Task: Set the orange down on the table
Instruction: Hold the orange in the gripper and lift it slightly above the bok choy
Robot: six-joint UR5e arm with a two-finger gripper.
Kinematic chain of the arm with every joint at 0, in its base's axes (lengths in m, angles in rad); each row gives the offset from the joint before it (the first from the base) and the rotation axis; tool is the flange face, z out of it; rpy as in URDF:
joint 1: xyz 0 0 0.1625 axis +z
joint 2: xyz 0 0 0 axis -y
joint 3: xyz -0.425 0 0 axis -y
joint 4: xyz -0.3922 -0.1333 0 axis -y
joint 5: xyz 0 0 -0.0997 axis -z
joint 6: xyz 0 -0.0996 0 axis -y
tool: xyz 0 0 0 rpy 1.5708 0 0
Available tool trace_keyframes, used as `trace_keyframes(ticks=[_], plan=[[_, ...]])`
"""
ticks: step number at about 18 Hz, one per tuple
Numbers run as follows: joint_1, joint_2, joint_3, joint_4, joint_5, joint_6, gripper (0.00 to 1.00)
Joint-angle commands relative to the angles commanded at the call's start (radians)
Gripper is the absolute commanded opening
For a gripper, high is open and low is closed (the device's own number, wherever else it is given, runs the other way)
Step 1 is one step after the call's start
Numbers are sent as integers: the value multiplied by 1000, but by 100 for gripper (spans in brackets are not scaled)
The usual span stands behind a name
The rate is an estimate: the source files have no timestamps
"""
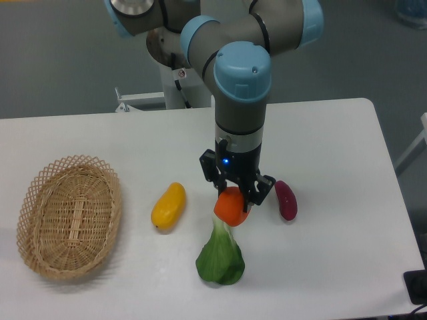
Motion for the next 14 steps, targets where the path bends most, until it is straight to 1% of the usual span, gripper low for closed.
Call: trace_keyframes(ticks=[3, 8, 14], plan=[[0, 0, -18, 6, 2, 11, 50], [0, 6, -31, 2, 3, 28, 50], [-11, 17, -72, 18, 11, 28, 50]])
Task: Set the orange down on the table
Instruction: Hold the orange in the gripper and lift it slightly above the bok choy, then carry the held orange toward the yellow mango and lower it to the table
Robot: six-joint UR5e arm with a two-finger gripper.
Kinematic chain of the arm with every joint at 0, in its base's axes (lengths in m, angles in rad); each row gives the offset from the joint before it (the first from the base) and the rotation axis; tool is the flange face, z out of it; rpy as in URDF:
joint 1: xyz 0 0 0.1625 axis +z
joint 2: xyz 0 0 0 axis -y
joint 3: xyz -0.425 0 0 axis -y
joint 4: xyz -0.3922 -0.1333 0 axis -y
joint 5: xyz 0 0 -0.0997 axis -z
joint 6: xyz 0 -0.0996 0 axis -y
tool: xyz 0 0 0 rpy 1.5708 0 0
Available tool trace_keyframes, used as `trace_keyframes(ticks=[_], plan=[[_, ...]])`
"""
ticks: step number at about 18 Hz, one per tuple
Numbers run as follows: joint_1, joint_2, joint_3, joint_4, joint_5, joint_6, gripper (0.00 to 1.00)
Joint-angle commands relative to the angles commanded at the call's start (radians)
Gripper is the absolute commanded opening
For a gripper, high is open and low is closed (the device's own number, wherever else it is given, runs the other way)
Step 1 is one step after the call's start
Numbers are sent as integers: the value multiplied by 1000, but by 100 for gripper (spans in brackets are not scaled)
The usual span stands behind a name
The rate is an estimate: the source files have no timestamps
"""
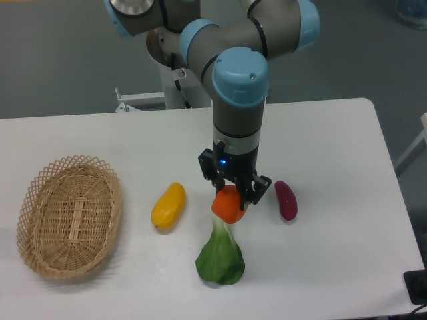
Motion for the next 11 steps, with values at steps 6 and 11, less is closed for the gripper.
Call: trace_keyframes(ticks=[6, 11], plan=[[-5, 0, -133, 173, 32, -5, 50], [-20, -9, -167, 192, 46, -70, 50]])
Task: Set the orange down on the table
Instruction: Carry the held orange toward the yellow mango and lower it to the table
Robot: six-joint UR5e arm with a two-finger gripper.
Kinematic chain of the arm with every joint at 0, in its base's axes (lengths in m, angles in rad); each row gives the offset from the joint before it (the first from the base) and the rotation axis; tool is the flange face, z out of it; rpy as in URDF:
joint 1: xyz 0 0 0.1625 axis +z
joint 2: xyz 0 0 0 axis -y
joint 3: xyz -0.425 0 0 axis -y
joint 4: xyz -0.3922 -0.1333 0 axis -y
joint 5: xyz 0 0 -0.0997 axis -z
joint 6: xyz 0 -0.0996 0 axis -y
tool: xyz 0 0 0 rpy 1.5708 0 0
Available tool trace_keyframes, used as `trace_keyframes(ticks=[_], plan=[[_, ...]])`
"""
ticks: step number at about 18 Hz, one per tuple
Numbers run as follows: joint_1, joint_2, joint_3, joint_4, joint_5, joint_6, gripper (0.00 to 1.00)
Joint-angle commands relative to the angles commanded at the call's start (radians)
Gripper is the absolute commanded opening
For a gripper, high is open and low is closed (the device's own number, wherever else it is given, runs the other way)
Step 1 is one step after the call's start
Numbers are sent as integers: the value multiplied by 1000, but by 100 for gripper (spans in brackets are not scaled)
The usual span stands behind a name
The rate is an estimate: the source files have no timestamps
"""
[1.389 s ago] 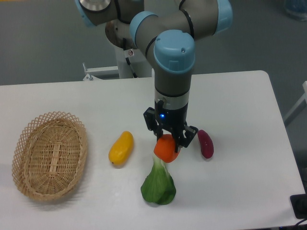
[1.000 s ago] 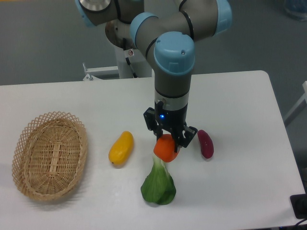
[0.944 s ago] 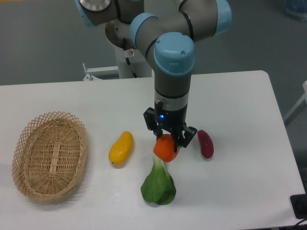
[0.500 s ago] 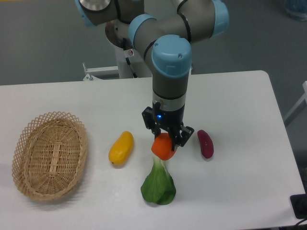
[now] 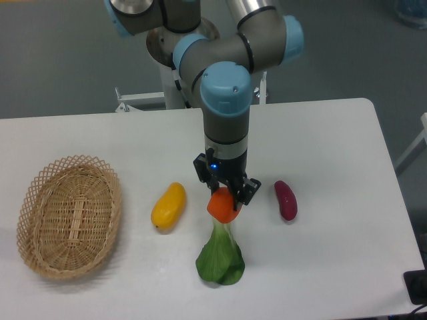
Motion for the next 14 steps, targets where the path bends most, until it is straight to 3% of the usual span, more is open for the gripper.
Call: trace_keyframes(ticks=[6, 11, 14], plan=[[-72, -101, 32, 106, 1, -197, 50], [-120, -164, 101, 106, 3, -224, 50], [-164, -204, 112, 107, 3, -275, 50]])
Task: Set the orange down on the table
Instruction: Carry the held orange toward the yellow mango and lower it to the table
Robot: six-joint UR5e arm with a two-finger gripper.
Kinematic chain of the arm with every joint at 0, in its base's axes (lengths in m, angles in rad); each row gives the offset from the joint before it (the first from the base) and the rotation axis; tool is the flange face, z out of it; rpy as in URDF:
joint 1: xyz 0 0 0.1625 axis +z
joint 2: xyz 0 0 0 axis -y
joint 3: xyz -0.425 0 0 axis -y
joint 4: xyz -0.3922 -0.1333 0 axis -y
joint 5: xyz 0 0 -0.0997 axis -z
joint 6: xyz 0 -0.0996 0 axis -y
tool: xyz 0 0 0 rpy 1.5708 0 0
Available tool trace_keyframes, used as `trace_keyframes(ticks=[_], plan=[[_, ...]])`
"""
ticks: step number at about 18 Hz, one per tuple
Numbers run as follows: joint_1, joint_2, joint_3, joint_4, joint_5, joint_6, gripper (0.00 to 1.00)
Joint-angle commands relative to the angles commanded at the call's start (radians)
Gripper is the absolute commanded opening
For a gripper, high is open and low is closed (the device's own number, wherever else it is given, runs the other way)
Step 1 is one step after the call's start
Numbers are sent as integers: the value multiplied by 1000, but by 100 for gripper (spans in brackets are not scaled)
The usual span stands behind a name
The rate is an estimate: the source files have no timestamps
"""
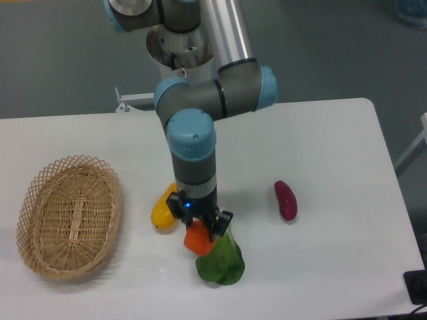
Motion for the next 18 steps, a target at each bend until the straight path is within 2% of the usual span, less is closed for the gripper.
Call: trace_keyframes(ticks=[7, 13, 18], plan=[[-58, -55, 26, 0, 37, -55, 50], [-80, -92, 46, -2, 38, -60, 52], [-85, -95, 57, -2, 37, -62, 53]])
